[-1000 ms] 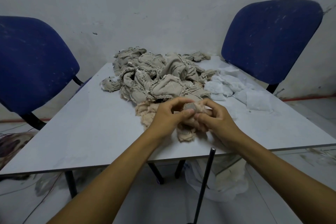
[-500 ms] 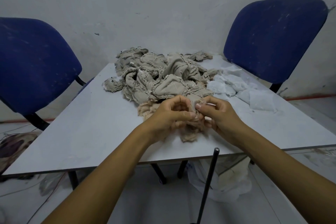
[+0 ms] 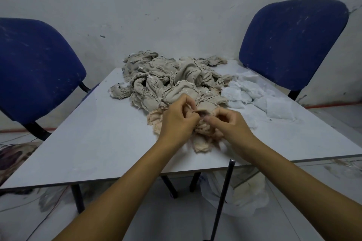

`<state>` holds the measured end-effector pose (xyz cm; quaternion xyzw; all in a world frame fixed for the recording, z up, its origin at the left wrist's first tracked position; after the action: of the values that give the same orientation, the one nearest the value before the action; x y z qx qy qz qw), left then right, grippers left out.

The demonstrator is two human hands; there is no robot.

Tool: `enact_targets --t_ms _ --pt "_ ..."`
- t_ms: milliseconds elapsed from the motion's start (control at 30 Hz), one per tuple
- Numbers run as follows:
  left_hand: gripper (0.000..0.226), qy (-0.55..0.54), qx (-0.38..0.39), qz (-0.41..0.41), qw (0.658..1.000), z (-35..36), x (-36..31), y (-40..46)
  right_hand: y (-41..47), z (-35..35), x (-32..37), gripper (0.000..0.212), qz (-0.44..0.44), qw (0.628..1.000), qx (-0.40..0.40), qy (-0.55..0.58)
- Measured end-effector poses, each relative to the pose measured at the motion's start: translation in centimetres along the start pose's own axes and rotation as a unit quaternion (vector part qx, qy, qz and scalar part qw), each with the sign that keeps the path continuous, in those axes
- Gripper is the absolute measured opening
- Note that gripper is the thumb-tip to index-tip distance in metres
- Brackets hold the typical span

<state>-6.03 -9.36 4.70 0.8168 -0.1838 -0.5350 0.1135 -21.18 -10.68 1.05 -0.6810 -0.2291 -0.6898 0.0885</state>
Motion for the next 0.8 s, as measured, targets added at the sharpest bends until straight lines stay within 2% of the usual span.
enact_targets --t_ms 67,133,200,267,300,433,500,567,633,667,733,767,800 --pt "0.025 0.044 0.005 0.048 0.998 0.6 -1.2 -0.5 -0.1 -1.1 1.0 0.021 -0.027 0.986 -0.100 -0.127" --pt "0.026 0.082 0.001 0.074 0.994 1.4 -2.0 -0.8 -0.3 -1.3 1.5 0.026 -0.044 0.967 -0.157 -0.195" --pt "0.018 -0.002 0.015 0.041 0.999 1.9 -1.4 -0.4 -0.5 -1.0 1.7 0.035 -0.061 0.956 -0.166 -0.232" --pt "0.012 -0.152 0.036 -0.031 0.987 2.0 0.1 0.1 -0.5 -0.7 1.5 0.038 -0.067 0.955 -0.131 -0.259" --pt "0.014 -0.192 0.036 -0.060 0.979 1.8 0.8 0.3 -0.5 -0.5 1.4 0.036 -0.066 0.956 -0.108 -0.265" --pt "0.016 -0.191 0.009 -0.079 0.978 0.1 1.9 0.6 -0.4 -0.4 0.7 0.029 -0.063 0.976 -0.031 -0.205" --pt "0.008 -0.254 0.070 -0.102 0.959 0.9 2.1 0.5 -0.6 -0.7 0.8 0.029 -0.065 0.978 -0.041 -0.193" --pt "0.005 -0.242 0.122 -0.108 0.957 1.8 2.1 0.3 -0.7 -0.9 1.0 0.024 -0.070 0.975 -0.044 -0.206" --pt "0.014 -0.209 0.099 -0.089 0.969 1.6 1.9 0.4 -0.6 -0.4 0.8 0.014 -0.069 0.986 0.002 -0.153" --pt "0.018 -0.233 0.090 -0.085 0.965 1.3 1.8 0.4 -0.5 -0.2 0.4 0.015 -0.060 0.994 0.026 -0.083" --pt "0.025 -0.325 0.134 -0.087 0.932 1.1 1.5 0.7 -0.2 -0.4 -0.8 0.032 -0.021 0.999 0.028 0.021" --pt "0.026 -0.345 0.177 -0.086 0.918 1.2 1.3 0.6 -0.1 -0.7 -1.3 0.037 -0.004 1.000 0.011 0.023" --pt "0.025 -0.319 0.215 -0.083 0.919 1.1 1.2 0.5 -0.1 -0.9 -1.5 0.037 0.006 1.000 -0.004 0.005"
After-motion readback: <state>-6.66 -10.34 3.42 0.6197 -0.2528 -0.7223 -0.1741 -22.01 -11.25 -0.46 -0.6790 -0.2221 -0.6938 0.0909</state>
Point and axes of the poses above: each hand's wrist, its own y-axis towards the middle knuckle, its own z-axis out of the palm, x = y × z, the point moved 7 cm from there along y, towards the middle knuckle, and after that the axes turned 14 degrees about x, right-handed, at the moved point
